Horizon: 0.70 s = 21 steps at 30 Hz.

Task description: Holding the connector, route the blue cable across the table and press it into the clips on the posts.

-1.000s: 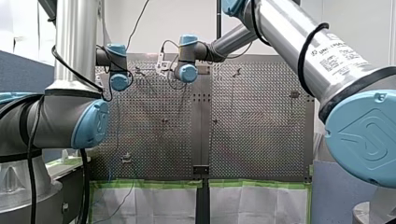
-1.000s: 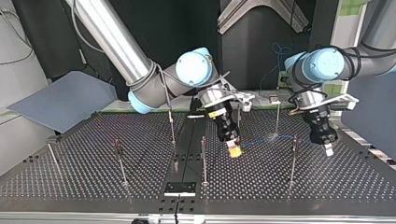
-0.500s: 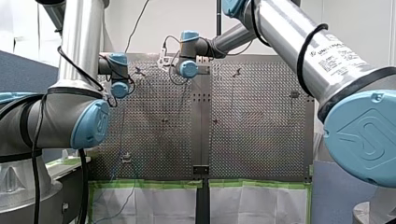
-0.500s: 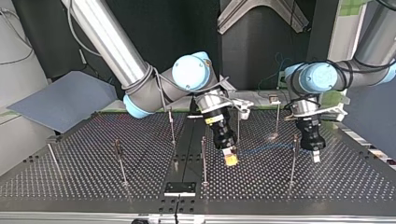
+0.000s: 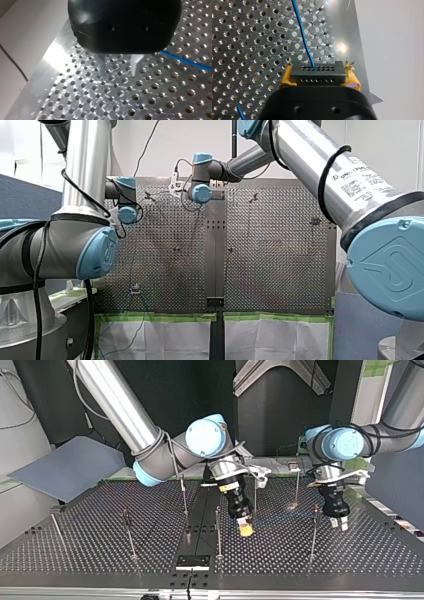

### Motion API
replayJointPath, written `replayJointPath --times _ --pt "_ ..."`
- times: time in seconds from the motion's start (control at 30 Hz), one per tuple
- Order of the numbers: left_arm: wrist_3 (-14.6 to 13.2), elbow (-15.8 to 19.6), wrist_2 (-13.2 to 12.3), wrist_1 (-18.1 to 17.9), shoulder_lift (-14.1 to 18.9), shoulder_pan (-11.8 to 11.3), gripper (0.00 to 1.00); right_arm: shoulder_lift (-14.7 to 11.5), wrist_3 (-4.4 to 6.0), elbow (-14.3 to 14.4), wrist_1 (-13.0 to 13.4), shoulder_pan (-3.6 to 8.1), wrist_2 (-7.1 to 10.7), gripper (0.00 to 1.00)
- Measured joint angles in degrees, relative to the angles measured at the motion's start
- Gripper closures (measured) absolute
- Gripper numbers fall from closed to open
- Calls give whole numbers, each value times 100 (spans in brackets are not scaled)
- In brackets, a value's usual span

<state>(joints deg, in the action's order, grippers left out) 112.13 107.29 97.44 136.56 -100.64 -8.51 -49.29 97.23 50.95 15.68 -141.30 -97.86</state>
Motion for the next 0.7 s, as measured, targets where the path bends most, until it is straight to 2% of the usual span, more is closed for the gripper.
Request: replayJointPath --times 0.23,0.43,0.7 --pt "307 7 276 388 363 8 0 22 -1 15 -116 -14 -79 100" --pt "359 163 156 713 574 60 0 86 11 27 -183 -30 -84 100" --pt "461 567 -110 1175 911 106 0 178 39 34 -219 -31 -81 100"
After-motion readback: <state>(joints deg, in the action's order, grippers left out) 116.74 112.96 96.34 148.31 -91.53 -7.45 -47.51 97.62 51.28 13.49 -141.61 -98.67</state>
